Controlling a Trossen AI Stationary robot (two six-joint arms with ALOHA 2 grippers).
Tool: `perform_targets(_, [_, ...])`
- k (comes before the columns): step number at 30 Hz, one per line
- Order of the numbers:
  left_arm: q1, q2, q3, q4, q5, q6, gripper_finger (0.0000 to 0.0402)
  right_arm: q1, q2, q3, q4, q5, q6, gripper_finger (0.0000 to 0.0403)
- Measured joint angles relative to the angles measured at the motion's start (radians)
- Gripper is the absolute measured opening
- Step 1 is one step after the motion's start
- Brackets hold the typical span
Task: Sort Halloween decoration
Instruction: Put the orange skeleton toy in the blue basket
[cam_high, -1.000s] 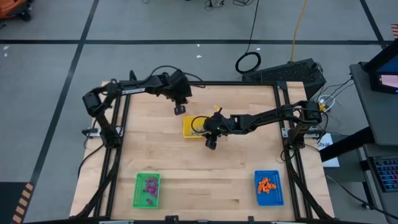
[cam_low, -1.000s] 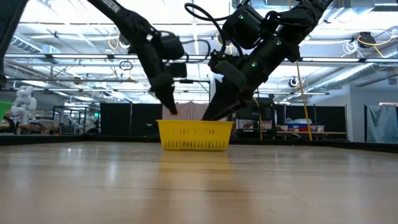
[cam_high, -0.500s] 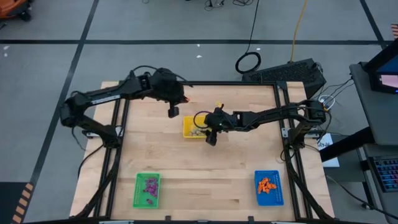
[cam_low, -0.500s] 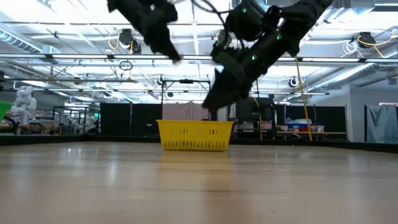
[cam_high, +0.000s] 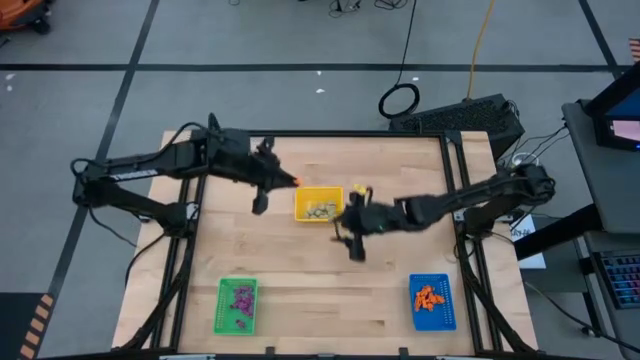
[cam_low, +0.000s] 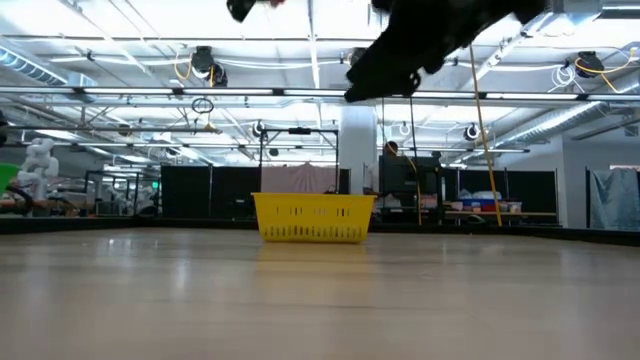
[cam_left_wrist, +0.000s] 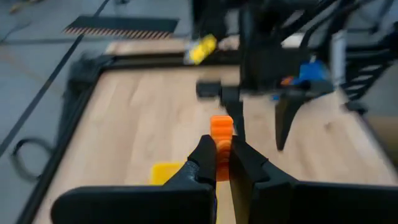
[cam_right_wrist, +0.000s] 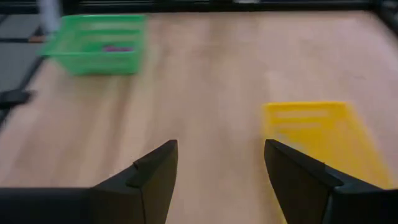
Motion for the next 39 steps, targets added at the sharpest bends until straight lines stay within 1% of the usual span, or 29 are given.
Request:
perform_targets(1, [-0.027, 0.0, 0.0, 0.022, -0.003, -0.012, 0.0011, 0.034, 0.001, -0.007, 0.016, 0.007, 0.007, 0.0228])
perform_targets(4, [-0.118, 0.006, 0.0, 0.098, -0.035, -0.046, 0.0011, 0.136, 0.016, -0.041, 0.129, 0.095, 0.031, 0.0225])
perform_targets(7, [-0.217, 0.035, 0.001, 0.203, -0.111, -0.086, 0.0011, 0.22, 0.041, -0.067, 0.238, 0.193, 0.033, 0.0221])
perform_targets(10, [-0.315, 0.077, 0.0, 0.288, -0.203, -0.109, 0.0012, 0.285, 0.066, -0.069, 0.308, 0.263, 0.035, 0.0218])
perform_targets(12, [-0.377, 0.101, 0.0, 0.324, -0.269, -0.119, 0.0014, 0.318, 0.082, -0.069, 0.342, 0.285, 0.035, 0.0218])
perform_targets(15, [-0.455, 0.15, 0.0, 0.378, -0.356, -0.122, 0.0016, 0.351, 0.107, -0.069, 0.37, 0.29, 0.034, 0.0217])
perform_targets(17, [-0.506, 0.186, 0.0, 0.415, -0.407, -0.121, 0.0016, 0.367, 0.117, -0.069, 0.382, 0.315, 0.031, 0.0217])
perform_targets(20, [-0.575, 0.242, 0.0, 0.492, -0.463, -0.121, 0.0017, 0.382, 0.118, -0.069, 0.397, 0.366, 0.024, 0.0217])
perform_targets(23, [-0.639, 0.304, 0.0, 0.551, -0.494, -0.095, 0.0017, 0.392, 0.118, -0.069, 0.416, 0.392, 0.021, 0.0217])
perform_targets(28, [-0.724, 0.389, 0.0, 0.669, -0.566, -0.034, 0.0018, 0.414, 0.118, -0.069, 0.404, 0.392, 0.034, 0.0217])
perform_targets(32, [-0.759, 0.425, 0.0, 0.739, -0.58, -0.004, 0.0018, 0.431, 0.125, -0.07, 0.4, 0.393, 0.055, 0.0217])
perform_targets(35, [-0.771, 0.439, 0.0, 0.752, -0.6, -0.005, 0.0018, 0.445, 0.14, -0.069, 0.407, 0.393, 0.053, 0.0217])
perform_targets(39, [-0.778, 0.462, 0.0, 0.749, -0.654, -0.015, 0.0018, 0.452, 0.168, -0.069, 0.409, 0.392, 0.064, 0.0217])
